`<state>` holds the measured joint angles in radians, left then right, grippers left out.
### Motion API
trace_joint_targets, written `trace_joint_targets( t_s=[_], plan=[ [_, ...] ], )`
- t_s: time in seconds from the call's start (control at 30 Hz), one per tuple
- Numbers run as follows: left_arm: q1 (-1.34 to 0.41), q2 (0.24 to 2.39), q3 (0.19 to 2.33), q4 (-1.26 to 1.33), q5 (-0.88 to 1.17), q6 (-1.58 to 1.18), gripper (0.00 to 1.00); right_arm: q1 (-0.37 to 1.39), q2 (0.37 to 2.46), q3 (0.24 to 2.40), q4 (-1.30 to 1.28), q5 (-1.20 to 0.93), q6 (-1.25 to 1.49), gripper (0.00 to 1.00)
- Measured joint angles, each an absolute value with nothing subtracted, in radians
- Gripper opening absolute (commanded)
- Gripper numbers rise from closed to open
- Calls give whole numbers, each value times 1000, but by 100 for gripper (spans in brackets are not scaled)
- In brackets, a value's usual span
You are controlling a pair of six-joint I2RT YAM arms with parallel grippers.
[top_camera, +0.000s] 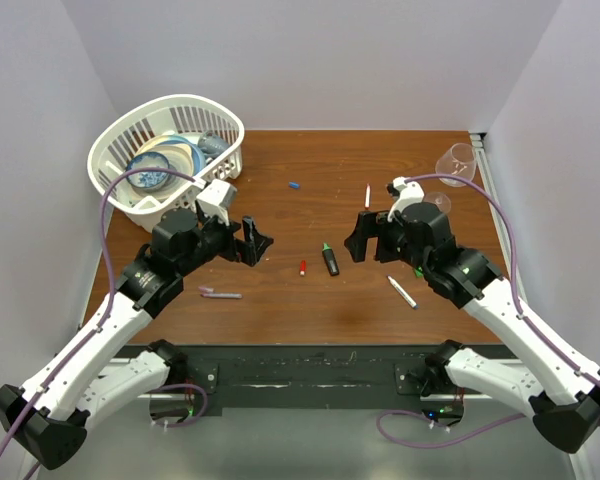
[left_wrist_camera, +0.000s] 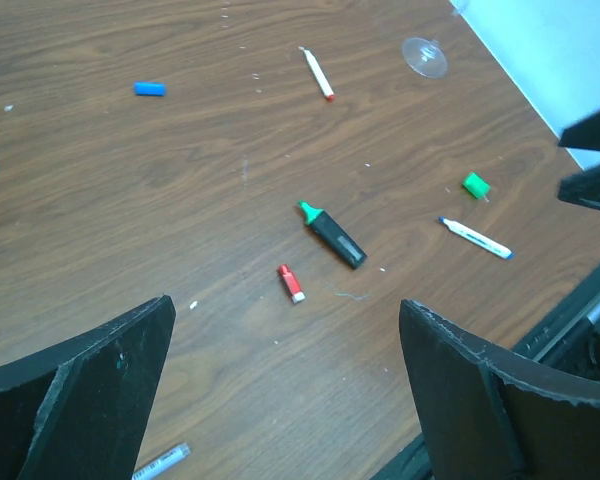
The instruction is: Insert the pens into the pen caps
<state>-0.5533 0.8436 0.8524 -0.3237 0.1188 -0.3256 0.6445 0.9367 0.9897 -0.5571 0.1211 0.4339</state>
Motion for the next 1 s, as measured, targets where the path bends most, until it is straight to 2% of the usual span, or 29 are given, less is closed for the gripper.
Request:
trace_joint_targets(
  t_s=[0.1,0.23,0.37,0.5,0.63,0.8,1.0],
  plan=[
    [-553,843,852,-327,68,-353,96,645,936,995,-556,121,437,98],
    [-553,840,853,-348,-62,-437,84,645,936,999,-558,121,437,99],
    [-553,834,854,-417,-213,-558,82,645,933,1004,-575,130,429,97],
    [-553,847,885,-553,-338,-739,81,645,932,1013,-609,144,410,93],
    [-553,904,977,-731,-426,-950,73,645,922,1010,-630,136,392,89],
    [-501,1026,1030,-939,-442,-1174,56,645,874,975,-613,73,371,86],
    [-361,1134,954,-1032,-371,-1303,51,645,862,964,-603,2,352,84]
  ],
)
